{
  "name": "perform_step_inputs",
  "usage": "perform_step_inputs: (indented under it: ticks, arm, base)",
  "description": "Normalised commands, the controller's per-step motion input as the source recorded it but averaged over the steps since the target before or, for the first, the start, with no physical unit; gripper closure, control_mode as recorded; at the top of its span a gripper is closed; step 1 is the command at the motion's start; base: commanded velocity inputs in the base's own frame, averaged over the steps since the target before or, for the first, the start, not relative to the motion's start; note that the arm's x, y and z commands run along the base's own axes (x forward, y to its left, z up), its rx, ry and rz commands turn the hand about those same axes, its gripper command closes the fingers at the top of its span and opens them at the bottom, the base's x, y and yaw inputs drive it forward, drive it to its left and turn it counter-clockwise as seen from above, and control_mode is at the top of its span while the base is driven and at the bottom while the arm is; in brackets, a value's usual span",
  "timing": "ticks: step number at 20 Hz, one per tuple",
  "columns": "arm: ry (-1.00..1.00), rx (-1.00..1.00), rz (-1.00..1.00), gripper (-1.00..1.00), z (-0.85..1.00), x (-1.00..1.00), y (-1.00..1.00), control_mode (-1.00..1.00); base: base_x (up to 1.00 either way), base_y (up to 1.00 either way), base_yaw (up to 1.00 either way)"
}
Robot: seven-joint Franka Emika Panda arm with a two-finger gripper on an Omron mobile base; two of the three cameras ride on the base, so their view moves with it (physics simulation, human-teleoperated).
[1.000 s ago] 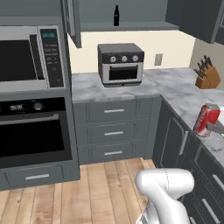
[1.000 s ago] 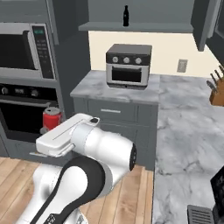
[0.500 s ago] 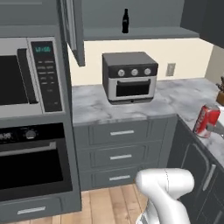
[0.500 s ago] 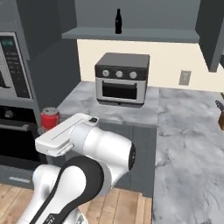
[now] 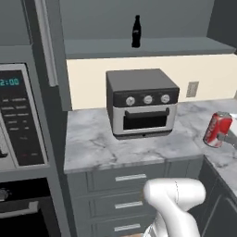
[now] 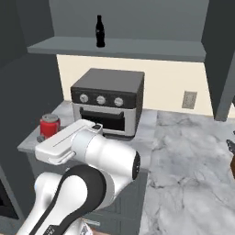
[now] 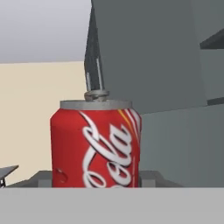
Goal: Pick the can, bottled drink from the counter and place them in the open cabinet.
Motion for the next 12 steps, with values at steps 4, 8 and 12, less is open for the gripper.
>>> perform_step_inputs:
  ticks: [4, 8, 12]
  arm:
    - [0.0, 0.0, 0.0, 1.0, 0.0, 0.0, 0.0, 1.0]
    - [0.0, 0.0, 0.0, 1.0, 0.0, 0.0, 0.0, 1.0]
    - [0.0, 0.0, 0.0, 1.0, 0.0, 0.0, 0.0, 1.0]
  base:
    - [0.67, -0.51, 0.03]
    - [0.6, -0.26, 0.01]
    - [0.55, -0.02, 0.01]
